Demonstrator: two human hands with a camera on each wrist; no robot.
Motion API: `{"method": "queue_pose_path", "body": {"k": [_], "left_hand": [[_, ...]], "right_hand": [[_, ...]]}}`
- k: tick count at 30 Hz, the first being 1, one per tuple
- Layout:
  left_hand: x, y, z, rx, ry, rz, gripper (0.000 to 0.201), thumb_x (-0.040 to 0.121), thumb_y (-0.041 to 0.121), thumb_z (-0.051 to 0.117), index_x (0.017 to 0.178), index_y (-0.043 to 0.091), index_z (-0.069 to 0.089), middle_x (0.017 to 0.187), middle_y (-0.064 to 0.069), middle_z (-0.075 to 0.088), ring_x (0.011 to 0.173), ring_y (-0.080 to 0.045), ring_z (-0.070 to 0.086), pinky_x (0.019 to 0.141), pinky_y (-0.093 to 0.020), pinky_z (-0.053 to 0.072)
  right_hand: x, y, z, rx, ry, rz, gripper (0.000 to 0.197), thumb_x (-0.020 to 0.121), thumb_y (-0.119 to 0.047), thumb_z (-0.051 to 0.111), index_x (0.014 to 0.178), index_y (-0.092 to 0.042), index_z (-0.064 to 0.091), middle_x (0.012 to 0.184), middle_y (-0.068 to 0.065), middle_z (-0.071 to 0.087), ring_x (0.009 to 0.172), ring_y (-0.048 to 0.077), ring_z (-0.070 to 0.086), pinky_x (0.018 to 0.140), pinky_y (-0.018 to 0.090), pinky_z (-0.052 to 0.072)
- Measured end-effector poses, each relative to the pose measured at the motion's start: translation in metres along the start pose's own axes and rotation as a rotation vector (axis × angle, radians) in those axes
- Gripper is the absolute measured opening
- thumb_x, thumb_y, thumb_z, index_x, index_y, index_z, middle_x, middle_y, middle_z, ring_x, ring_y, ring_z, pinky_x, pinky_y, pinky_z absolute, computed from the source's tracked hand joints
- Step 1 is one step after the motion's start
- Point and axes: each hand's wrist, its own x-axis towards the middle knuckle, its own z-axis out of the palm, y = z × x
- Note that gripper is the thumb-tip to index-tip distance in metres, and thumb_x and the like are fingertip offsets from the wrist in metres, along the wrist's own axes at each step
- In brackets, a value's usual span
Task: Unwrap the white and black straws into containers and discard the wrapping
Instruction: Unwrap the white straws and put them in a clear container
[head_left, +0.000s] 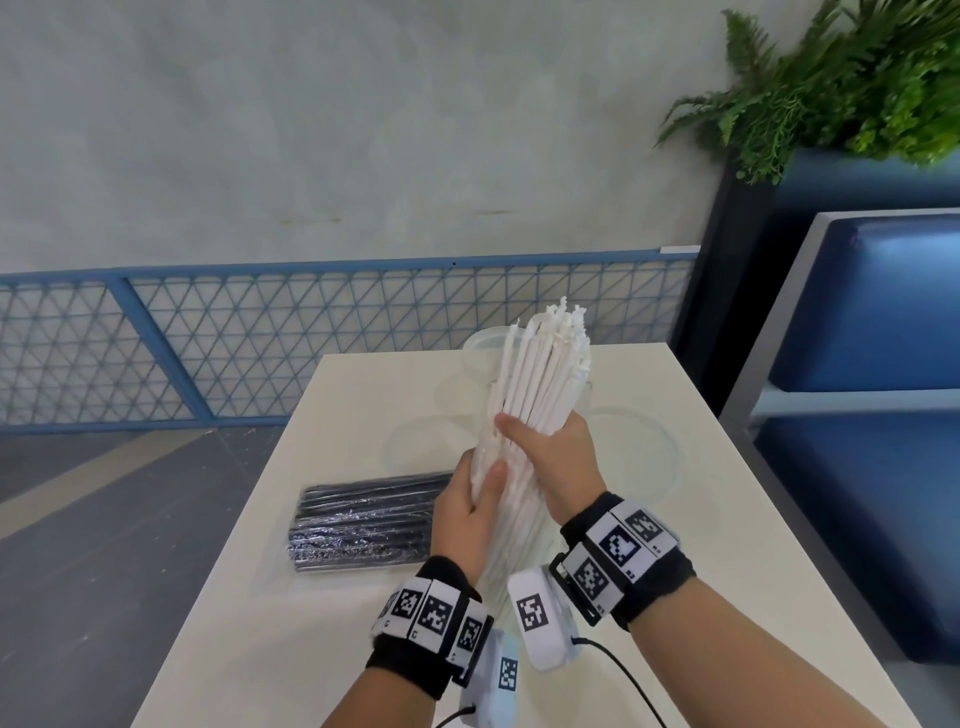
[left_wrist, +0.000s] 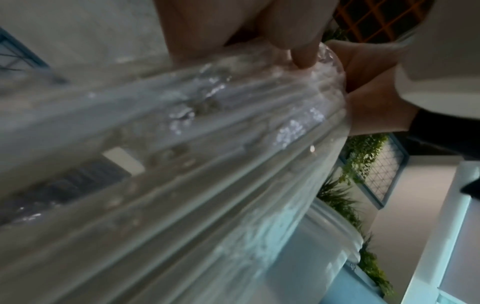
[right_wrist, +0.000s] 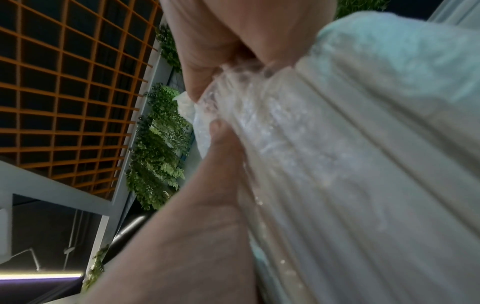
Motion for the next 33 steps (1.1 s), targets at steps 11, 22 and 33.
{"method": "queue_pose_path", "body": {"k": [11,22,33], "left_hand": [[0.006,-0.007,-0.002,-0.047,0.068,-0.026,0.06,0.082,0.058,0.043,0.125,0.019,0.052,0.118,0.007,0.061,0.107,-0.008,0.058,0.095,-0.017,0.044],[0.01,-0.008,0.0,0.027,0.138,0.054,0.01,0.095,0.032,0.044,0.092,0.037,0.052,0.078,0.005,0.064,0.07,-0.008,0.06,0.069,-0.026,0.051],[0.021,-0.016,0.0,0.074,0.154,-0.016,0.023,0.095,0.034,0.043,0.106,0.015,0.049,0.108,-0.008,0.065,0.094,-0.024,0.062,0.084,-0.035,0.048]], "right_hand": [[0.023,-0.032,-0.002,0.137,0.121,-0.146,0.036,0.075,-0.011,0.074,0.102,0.01,0.061,0.09,0.019,0.066,0.083,0.029,0.065,0.07,0.033,0.053],[0.014,-0.009,-0.004,0.037,0.146,-0.037,0.021,0.077,-0.008,0.071,0.092,0.006,0.064,0.083,0.016,0.065,0.078,0.027,0.065,0.067,0.033,0.055],[0.027,-0.038,-0.021,0.287,0.248,-0.11,0.015,0.08,-0.002,0.065,0.093,0.0,0.059,0.075,0.009,0.057,0.073,0.021,0.058,0.067,0.03,0.049]]}}
